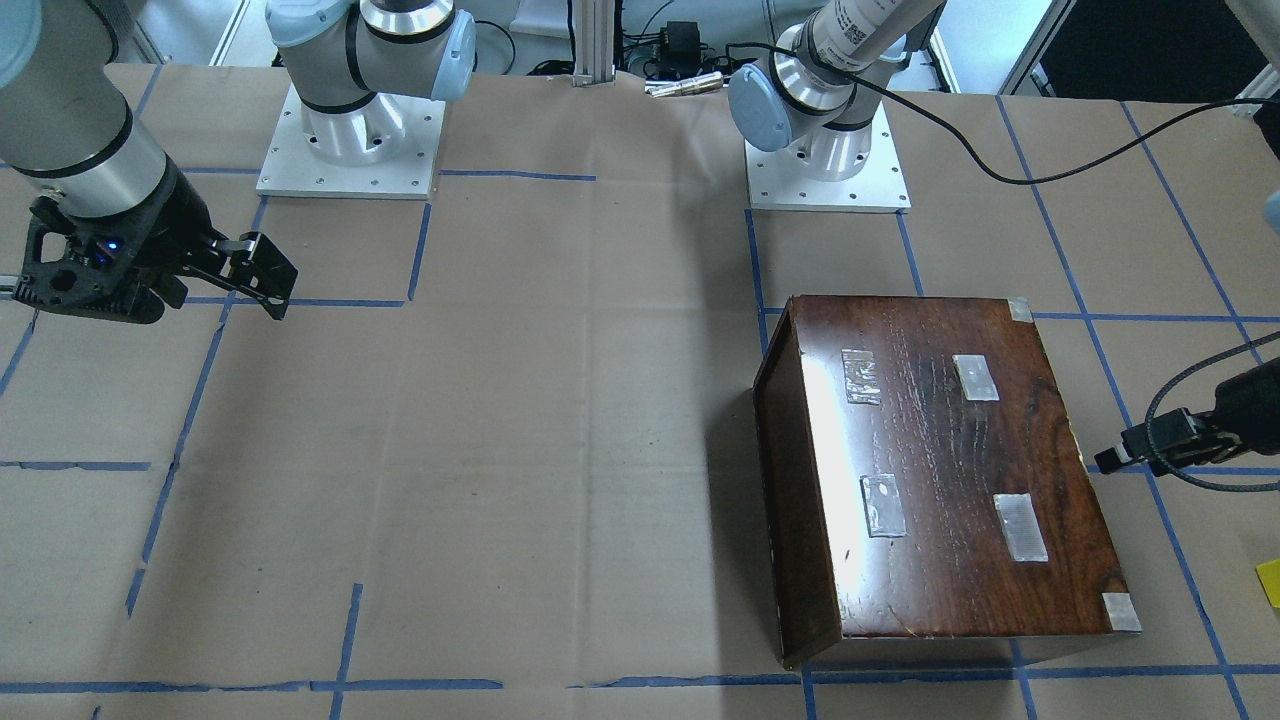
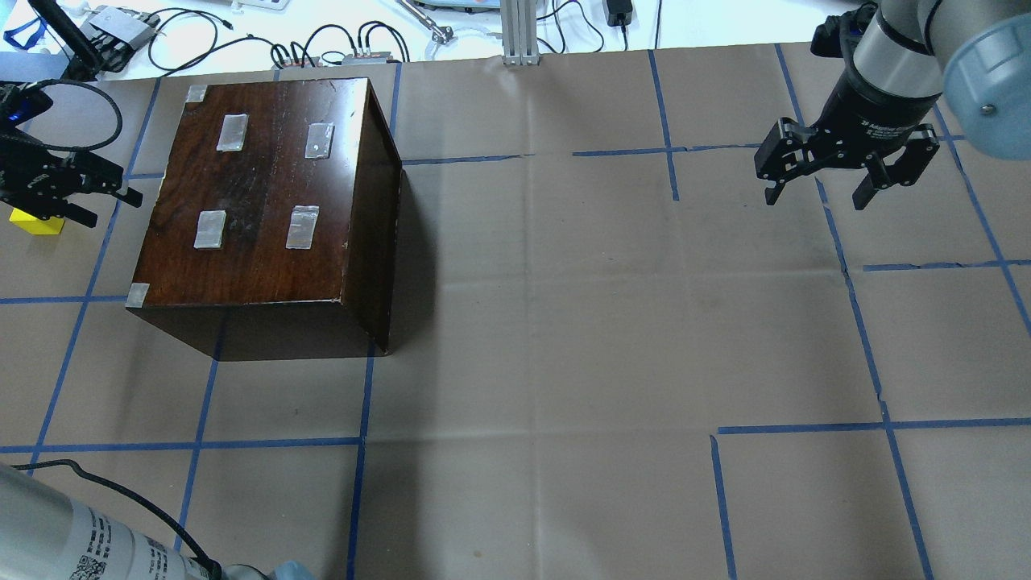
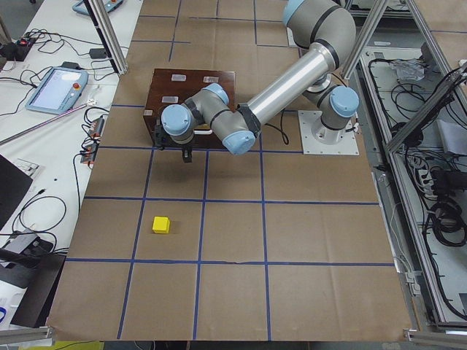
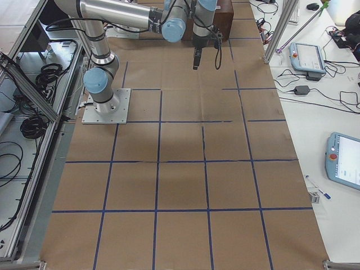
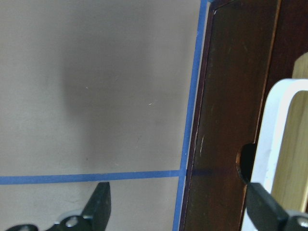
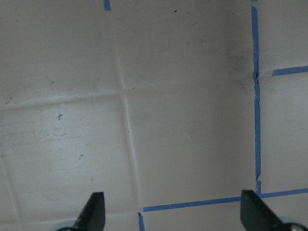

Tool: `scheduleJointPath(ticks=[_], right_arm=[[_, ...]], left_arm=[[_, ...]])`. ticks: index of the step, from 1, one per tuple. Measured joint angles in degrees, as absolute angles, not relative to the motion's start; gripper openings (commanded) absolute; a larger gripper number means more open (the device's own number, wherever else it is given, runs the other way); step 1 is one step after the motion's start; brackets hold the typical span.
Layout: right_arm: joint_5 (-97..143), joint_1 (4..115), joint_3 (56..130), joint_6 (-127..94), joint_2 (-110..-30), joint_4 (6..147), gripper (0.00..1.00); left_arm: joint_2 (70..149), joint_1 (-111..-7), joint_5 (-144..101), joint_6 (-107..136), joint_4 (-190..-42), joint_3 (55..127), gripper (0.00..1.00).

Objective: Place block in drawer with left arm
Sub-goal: 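Move the left gripper down beside the cabinet to the white drawer handle, then grasp the white drawer handle with the left gripper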

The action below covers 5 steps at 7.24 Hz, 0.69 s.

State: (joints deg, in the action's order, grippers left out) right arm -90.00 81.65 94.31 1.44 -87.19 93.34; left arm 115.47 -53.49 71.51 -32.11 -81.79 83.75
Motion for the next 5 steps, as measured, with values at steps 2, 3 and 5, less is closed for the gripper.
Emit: scheduleJointPath(ticks=[2,3,5], right_arm=[[-90.0,81.65,94.31,1.41,-87.19,93.34,1.0],[-90.0,81.65,94.31,1.41,-87.19,93.34,1.0],[-90.0,81.65,94.31,1.41,-87.19,93.34,1.0]], left_arm=[[115.0,-53.82,70.04,-32.16,-81.77,84.36,0.99],[114.81,-54.08,69.89,-32.16,-81.77,84.75,0.99],[114.86,-54.51,69.92,-32.17,-81.79,85.32,0.99]])
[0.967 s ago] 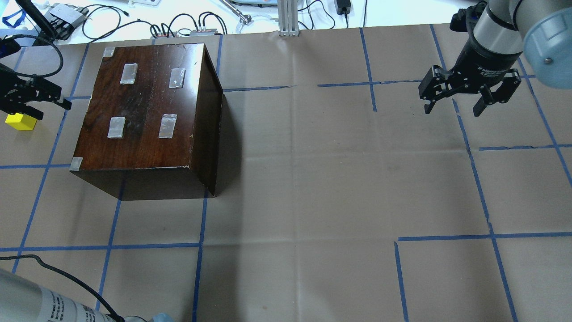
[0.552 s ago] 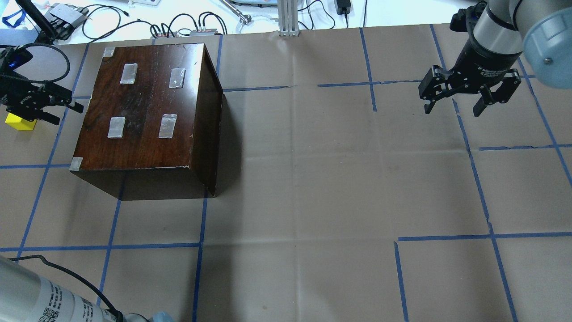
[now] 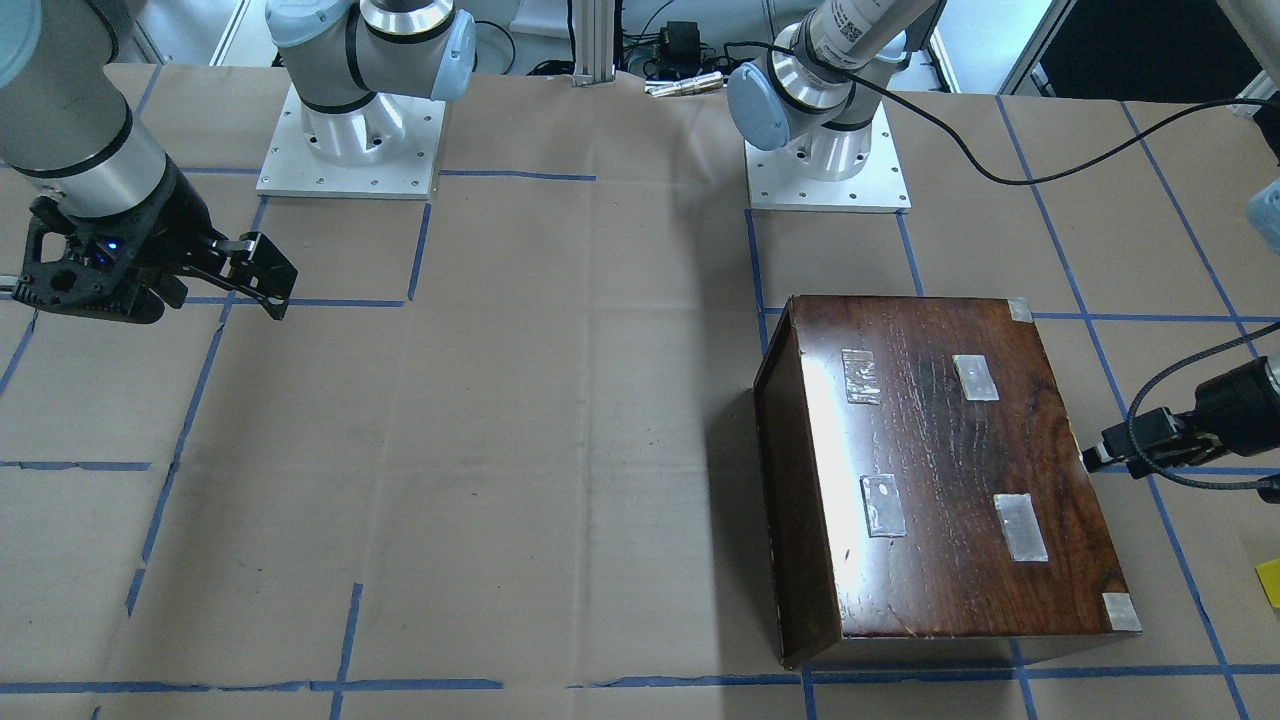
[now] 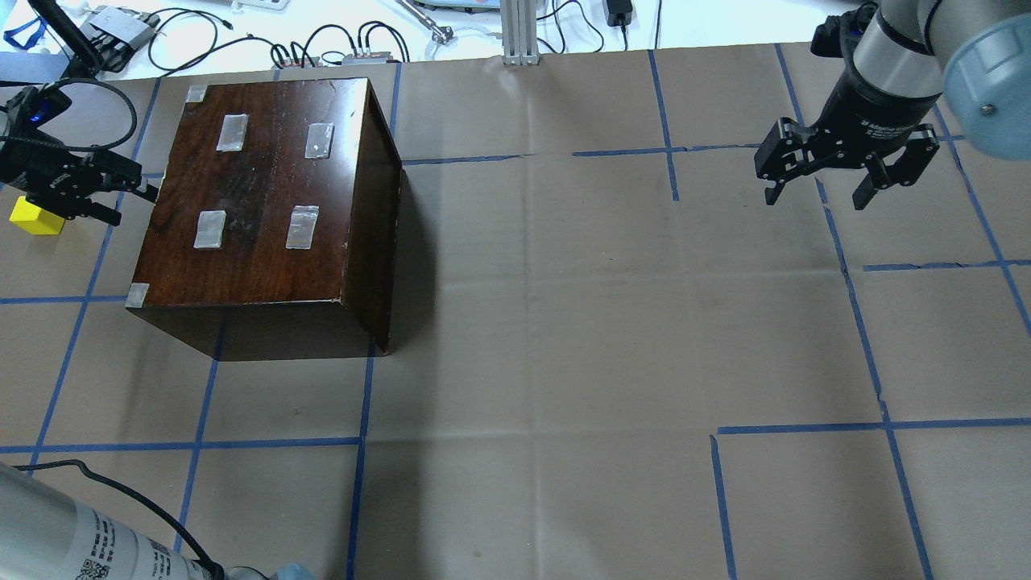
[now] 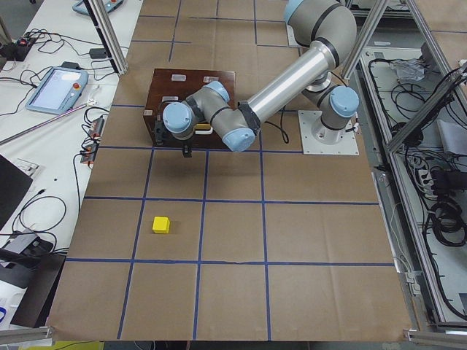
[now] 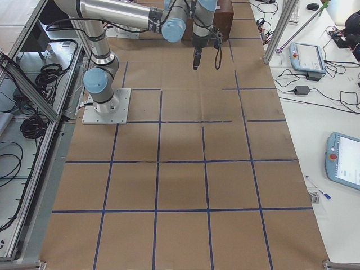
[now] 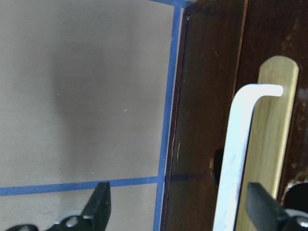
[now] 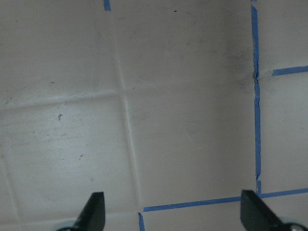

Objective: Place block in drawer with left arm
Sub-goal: 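Grasp the white drawer handle with the left gripper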

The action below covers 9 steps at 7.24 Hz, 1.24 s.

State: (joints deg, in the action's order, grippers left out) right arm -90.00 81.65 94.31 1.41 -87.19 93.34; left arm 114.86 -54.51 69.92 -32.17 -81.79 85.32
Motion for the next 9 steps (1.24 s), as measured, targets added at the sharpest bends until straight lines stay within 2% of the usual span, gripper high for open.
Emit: scheduleJointPath(ticks=[9], right_arm=[[-90.0,81.65,94.3,1.47,-87.15,93.34,1.0]], left_arm=[[116.33,-54.85,71.71,-32.54,-81.74,86.46,0.99]])
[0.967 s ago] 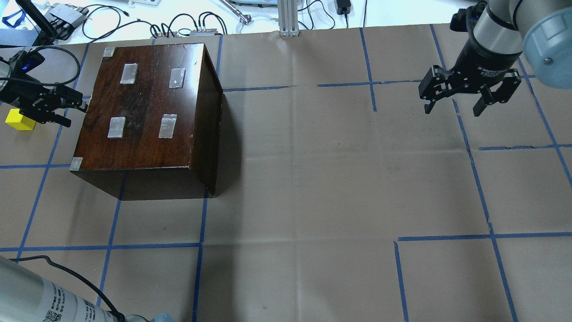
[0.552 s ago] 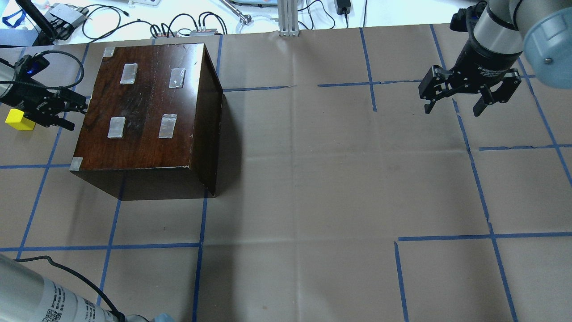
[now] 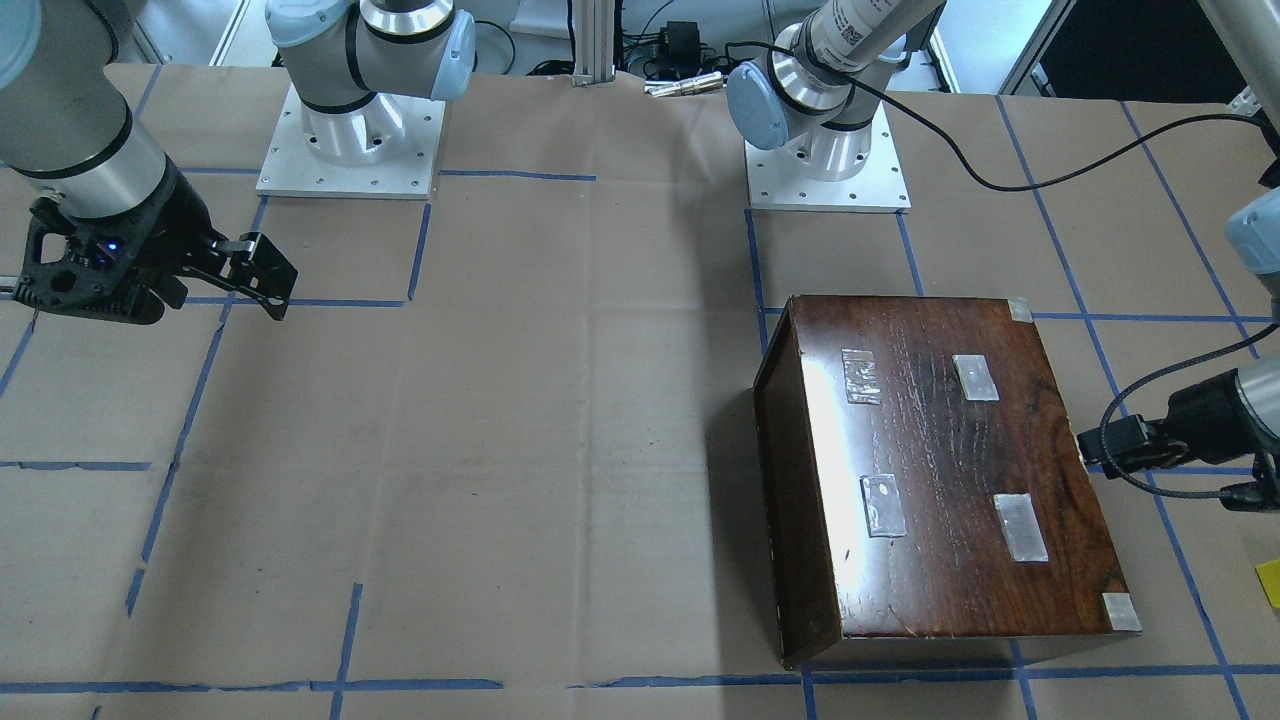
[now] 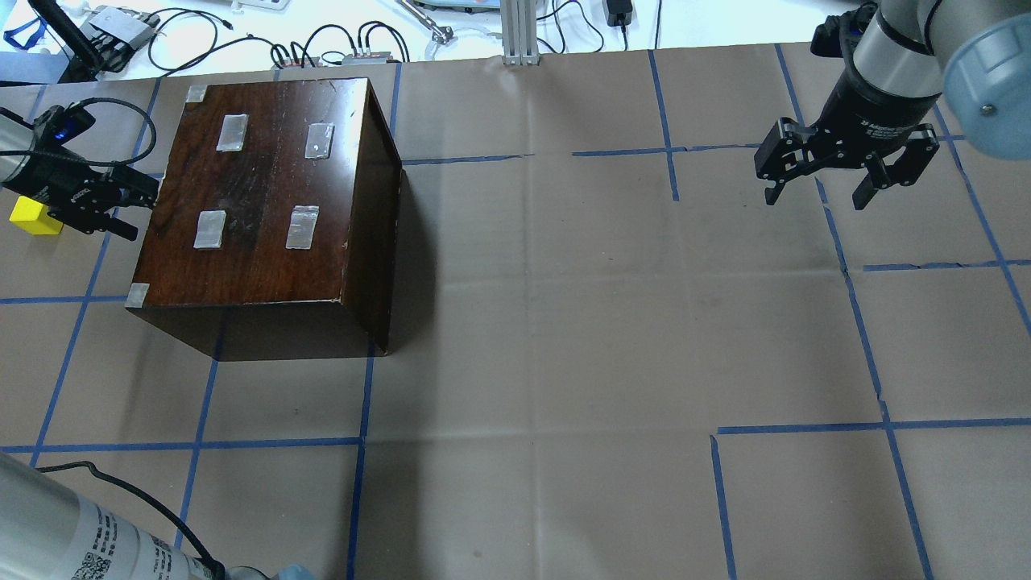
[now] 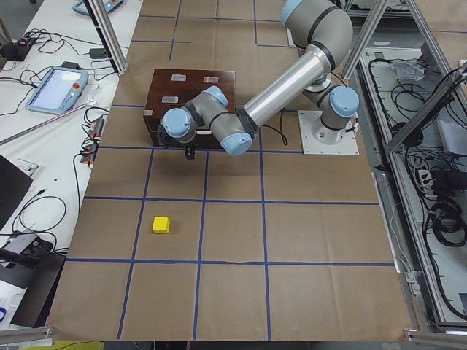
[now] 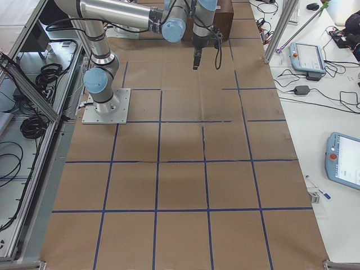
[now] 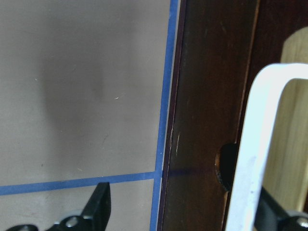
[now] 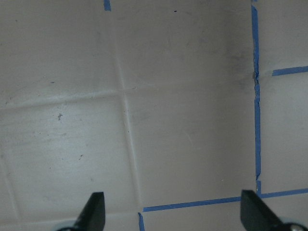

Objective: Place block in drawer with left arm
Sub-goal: 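Grasp the white drawer handle with the left gripper, then pull the drawer outward from the cabinet with the left gripper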

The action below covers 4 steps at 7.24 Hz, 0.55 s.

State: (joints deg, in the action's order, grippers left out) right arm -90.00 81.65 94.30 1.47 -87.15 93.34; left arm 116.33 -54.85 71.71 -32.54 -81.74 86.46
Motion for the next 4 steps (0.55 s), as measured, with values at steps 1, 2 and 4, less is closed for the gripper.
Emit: scheduleJointPath(ticks=[1,2,4], right_arm=[[-90.0,81.65,94.3,1.43,-87.16,93.34,1.0],[-90.0,81.65,94.3,1.43,-87.17,93.34,1.0],[-90.0,81.65,94.26,1.48,-87.17,93.34,1.0]], left_arm=[[116.36,-54.85,73.58,-32.54,-81.74,86.43,0.99],[116.36,-54.83,75.85,-32.53,-81.72,86.33,0.99],[116.48,-54.71,80.43,-32.52,-81.48,85.57,0.99]])
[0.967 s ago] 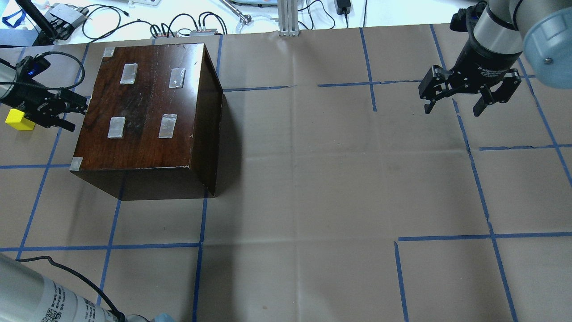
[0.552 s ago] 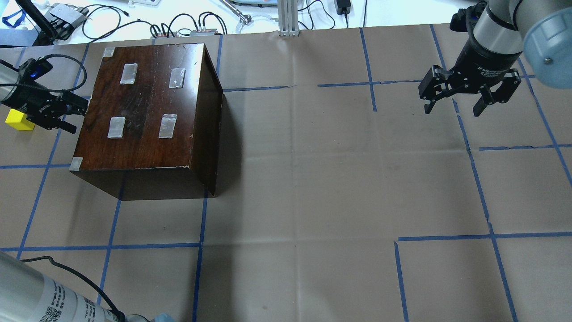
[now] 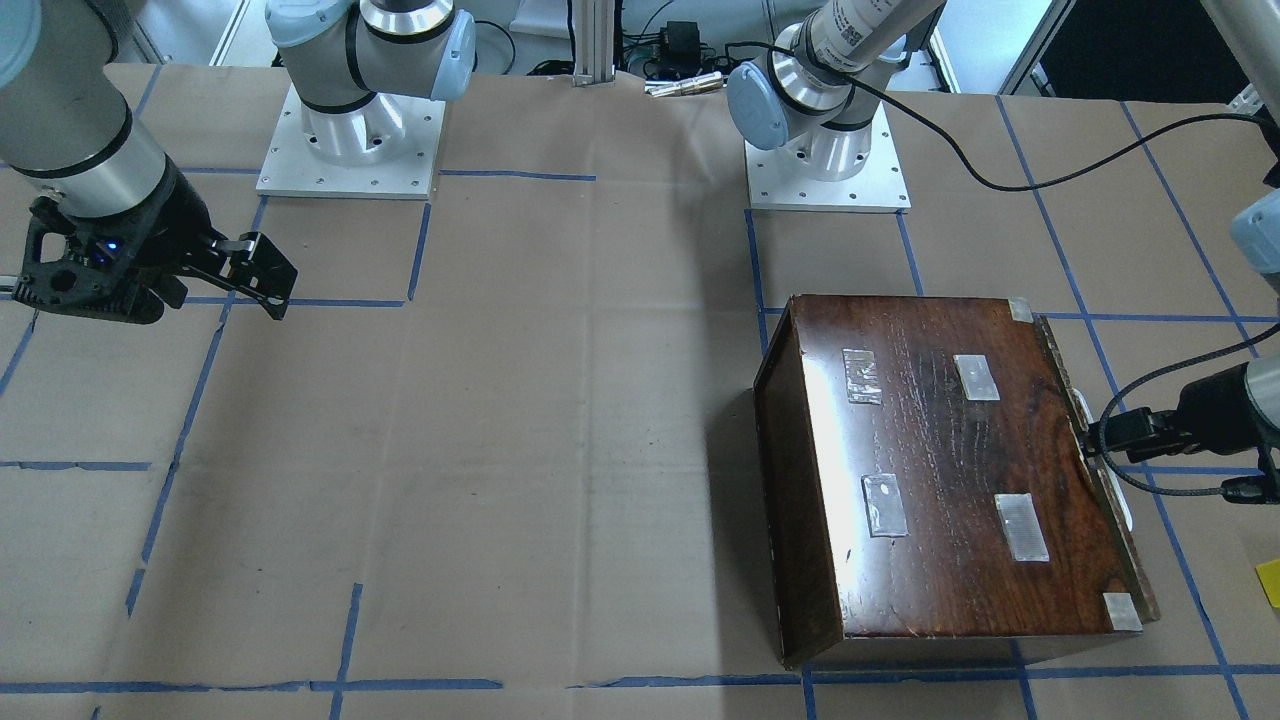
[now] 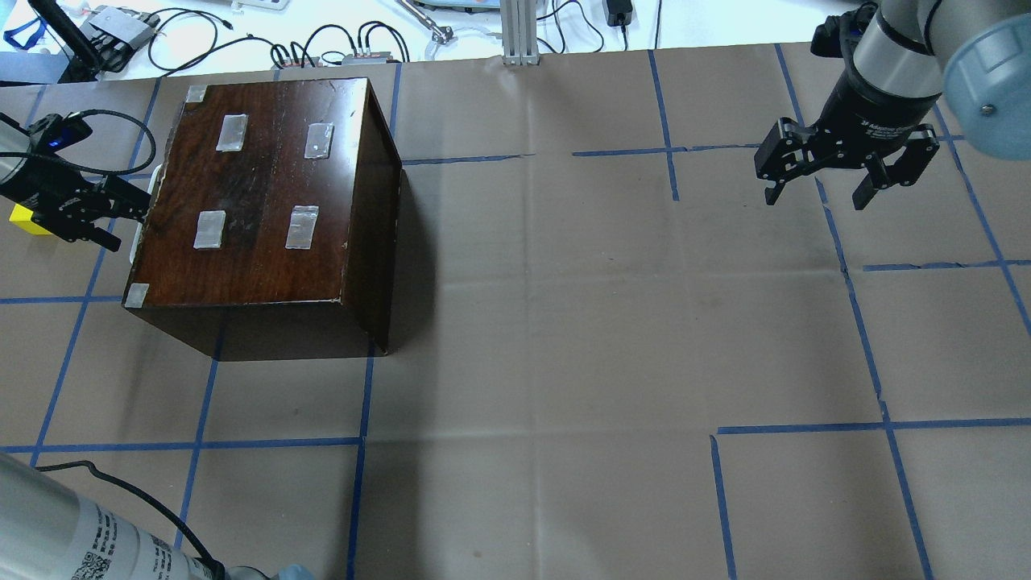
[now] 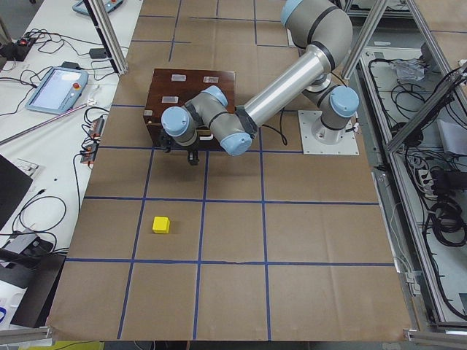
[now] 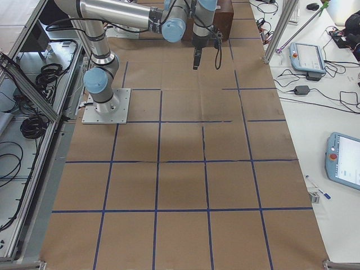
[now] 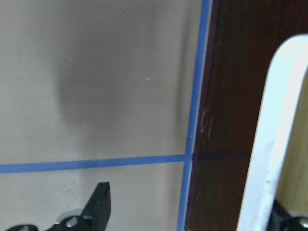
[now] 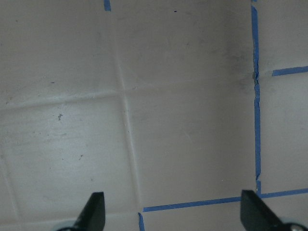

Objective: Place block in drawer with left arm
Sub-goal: 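Pull the drawer outward from the cabinet with the left gripper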

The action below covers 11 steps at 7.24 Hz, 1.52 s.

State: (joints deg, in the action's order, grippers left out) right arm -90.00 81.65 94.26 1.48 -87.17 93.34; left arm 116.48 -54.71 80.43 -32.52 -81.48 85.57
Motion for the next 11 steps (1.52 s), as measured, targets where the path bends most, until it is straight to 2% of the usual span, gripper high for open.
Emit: scheduleJointPath(ticks=[11], right_arm=[[-90.0,81.65,94.29,1.47,-87.19,93.34,1.0]], left_arm=[[118.84,-48.78,82.33,-32.78,-81.67,81.34,0.99]])
